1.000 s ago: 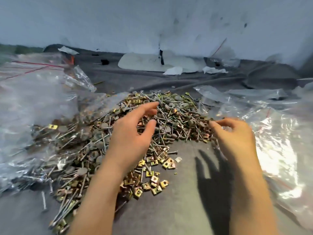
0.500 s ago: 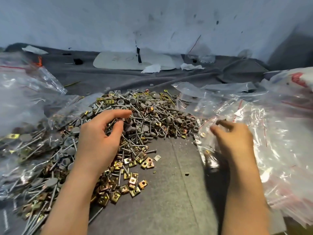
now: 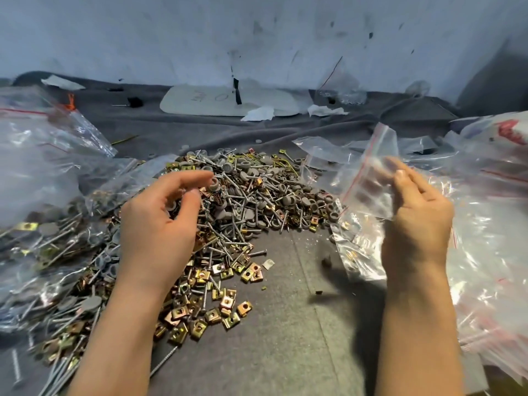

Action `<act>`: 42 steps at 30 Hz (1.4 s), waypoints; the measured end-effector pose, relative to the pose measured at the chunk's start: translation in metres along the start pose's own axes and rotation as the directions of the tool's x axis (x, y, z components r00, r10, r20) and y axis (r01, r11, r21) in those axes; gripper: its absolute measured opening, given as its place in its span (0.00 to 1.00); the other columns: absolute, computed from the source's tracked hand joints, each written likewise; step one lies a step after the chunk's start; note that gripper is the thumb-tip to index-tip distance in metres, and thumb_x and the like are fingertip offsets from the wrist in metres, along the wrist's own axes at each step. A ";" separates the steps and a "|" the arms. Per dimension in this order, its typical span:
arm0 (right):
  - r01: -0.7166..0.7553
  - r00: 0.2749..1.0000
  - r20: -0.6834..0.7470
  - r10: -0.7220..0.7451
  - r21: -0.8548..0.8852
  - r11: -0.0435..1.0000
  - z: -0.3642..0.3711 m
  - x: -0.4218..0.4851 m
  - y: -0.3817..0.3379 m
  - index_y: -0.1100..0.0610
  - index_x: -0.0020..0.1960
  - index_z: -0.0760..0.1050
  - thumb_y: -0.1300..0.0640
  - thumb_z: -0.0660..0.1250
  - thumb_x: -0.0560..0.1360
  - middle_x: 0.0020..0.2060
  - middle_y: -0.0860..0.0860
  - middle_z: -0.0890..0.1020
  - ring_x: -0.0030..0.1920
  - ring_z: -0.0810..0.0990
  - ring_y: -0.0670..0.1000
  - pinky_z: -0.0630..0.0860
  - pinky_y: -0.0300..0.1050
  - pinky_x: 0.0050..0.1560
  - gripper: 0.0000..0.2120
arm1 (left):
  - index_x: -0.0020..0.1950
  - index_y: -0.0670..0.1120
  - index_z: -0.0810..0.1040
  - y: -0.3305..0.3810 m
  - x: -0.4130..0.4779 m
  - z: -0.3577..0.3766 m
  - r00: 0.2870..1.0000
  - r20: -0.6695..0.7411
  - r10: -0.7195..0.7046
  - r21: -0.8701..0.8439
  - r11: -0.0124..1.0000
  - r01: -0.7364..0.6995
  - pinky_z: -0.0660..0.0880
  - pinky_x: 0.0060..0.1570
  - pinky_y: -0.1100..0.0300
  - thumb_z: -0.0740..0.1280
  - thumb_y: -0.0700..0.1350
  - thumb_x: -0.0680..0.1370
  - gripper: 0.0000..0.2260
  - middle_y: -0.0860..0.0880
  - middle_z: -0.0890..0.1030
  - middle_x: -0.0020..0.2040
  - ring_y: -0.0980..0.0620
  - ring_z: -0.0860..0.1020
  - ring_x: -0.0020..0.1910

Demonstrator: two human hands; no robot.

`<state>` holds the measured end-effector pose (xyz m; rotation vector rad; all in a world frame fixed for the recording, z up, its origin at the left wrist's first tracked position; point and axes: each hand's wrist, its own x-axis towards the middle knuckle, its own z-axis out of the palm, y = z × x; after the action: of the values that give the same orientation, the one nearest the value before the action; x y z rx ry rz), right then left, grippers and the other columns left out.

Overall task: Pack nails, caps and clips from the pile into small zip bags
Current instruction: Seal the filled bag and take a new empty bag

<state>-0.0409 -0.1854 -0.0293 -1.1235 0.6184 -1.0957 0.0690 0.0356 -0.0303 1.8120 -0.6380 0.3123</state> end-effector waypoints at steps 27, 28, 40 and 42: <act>0.304 0.566 0.530 0.631 -0.846 0.438 0.016 -0.015 0.028 0.55 0.35 0.77 0.63 0.77 0.65 0.22 0.43 0.76 0.26 0.74 0.40 0.68 0.35 0.31 0.09 | 0.33 0.52 0.85 0.012 -0.001 -0.009 0.930 0.240 -0.278 -0.425 0.831 0.358 0.77 0.29 0.69 0.71 0.50 0.62 0.04 0.52 0.83 0.31 0.60 0.80 0.29; 0.319 0.548 0.541 0.638 -0.840 0.438 0.016 -0.014 0.028 0.54 0.35 0.77 0.64 0.77 0.65 0.23 0.44 0.77 0.27 0.74 0.41 0.69 0.36 0.32 0.10 | 0.34 0.52 0.84 0.012 -0.001 -0.008 0.927 0.257 -0.272 -0.429 0.828 0.362 0.78 0.31 0.67 0.71 0.51 0.61 0.05 0.51 0.83 0.31 0.58 0.80 0.30; 0.080 0.664 0.662 0.347 -0.525 0.848 0.026 -0.027 0.016 0.60 0.37 0.75 0.77 0.53 0.71 0.28 0.49 0.76 0.28 0.76 0.46 0.71 0.34 0.26 0.18 | 0.37 0.50 0.80 0.008 -0.014 0.009 0.909 0.340 -0.242 -0.407 0.834 0.374 0.77 0.31 0.68 0.69 0.47 0.65 0.03 0.55 0.81 0.32 0.60 0.78 0.32; 0.008 0.734 0.629 0.256 -0.384 0.923 0.030 -0.027 0.009 0.60 0.35 0.74 0.76 0.49 0.69 0.23 0.47 0.74 0.23 0.69 0.41 0.63 0.29 0.23 0.18 | 0.40 0.48 0.79 0.008 -0.018 0.015 0.902 0.385 -0.193 -0.392 0.851 0.350 0.74 0.33 0.70 0.70 0.48 0.65 0.07 0.55 0.80 0.32 0.61 0.77 0.32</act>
<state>-0.0224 -0.1484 -0.0303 -1.6642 0.3067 -0.3846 0.0481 0.0245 -0.0378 1.4770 -0.6093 -0.3304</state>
